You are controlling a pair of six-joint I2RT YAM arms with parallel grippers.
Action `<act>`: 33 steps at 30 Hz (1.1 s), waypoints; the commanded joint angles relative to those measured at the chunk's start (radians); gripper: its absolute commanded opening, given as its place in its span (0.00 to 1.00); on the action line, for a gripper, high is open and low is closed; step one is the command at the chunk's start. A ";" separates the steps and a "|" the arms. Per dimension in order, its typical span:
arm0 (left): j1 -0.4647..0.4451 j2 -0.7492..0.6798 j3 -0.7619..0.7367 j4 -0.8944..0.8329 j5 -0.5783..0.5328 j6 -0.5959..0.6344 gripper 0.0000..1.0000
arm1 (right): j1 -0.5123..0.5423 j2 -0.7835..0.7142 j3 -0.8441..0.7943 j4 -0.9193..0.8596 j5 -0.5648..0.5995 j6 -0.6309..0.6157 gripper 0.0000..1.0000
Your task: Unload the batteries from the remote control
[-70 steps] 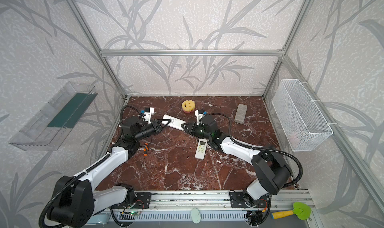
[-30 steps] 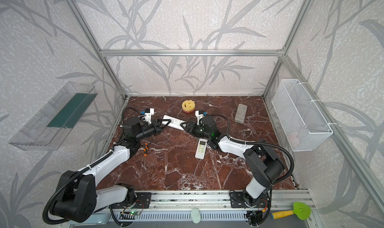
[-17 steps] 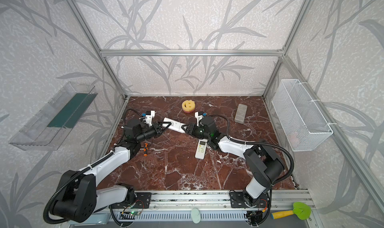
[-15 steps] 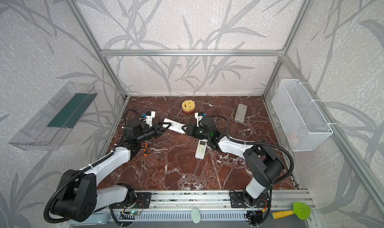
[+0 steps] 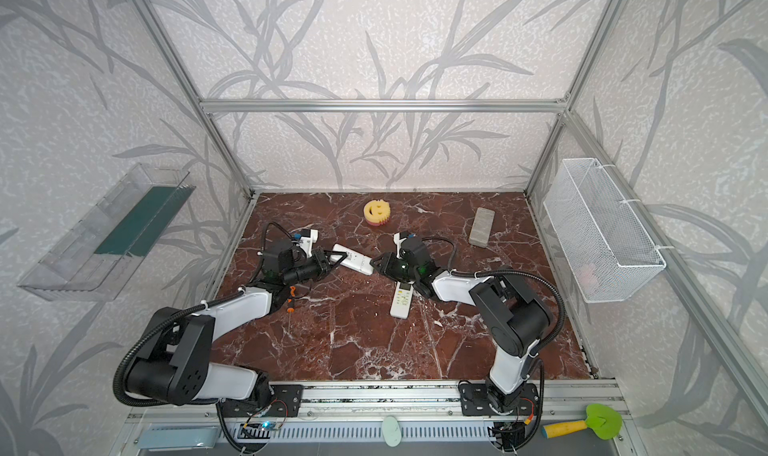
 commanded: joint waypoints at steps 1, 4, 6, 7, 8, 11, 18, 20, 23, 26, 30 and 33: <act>0.007 0.025 0.025 0.069 0.028 0.003 0.00 | -0.003 0.033 -0.014 0.052 -0.020 0.027 0.33; 0.010 0.045 0.026 0.097 0.031 -0.007 0.00 | -0.002 0.057 -0.013 0.077 -0.025 0.042 0.39; 0.013 0.056 0.028 0.099 0.031 -0.008 0.00 | -0.001 0.064 -0.001 0.059 -0.030 0.031 0.46; 0.014 0.060 0.028 0.104 0.034 -0.012 0.00 | 0.000 0.067 0.003 0.047 -0.030 0.025 0.49; 0.014 0.065 0.026 0.111 0.036 -0.014 0.00 | -0.001 0.070 0.008 0.039 -0.030 0.021 0.52; 0.017 0.077 0.026 0.125 0.041 -0.020 0.00 | 0.000 0.079 0.020 0.030 -0.034 0.011 0.58; 0.019 0.108 0.023 0.178 0.053 -0.049 0.00 | 0.026 0.095 0.100 -0.103 -0.020 -0.080 0.67; 0.021 0.115 0.025 0.184 0.056 -0.052 0.00 | 0.031 0.105 0.116 -0.137 -0.011 -0.102 0.67; 0.024 0.122 0.026 0.187 0.058 -0.052 0.00 | 0.033 0.119 0.132 -0.189 0.007 -0.128 0.66; 0.030 0.128 0.027 0.195 0.064 -0.053 0.00 | 0.033 0.132 0.148 -0.267 0.037 -0.159 0.61; 0.042 0.129 0.017 0.206 0.065 -0.057 0.00 | 0.031 0.132 0.146 -0.346 0.093 -0.200 0.48; 0.050 0.132 0.012 0.218 0.071 -0.061 0.00 | 0.030 0.135 0.152 -0.401 0.119 -0.228 0.46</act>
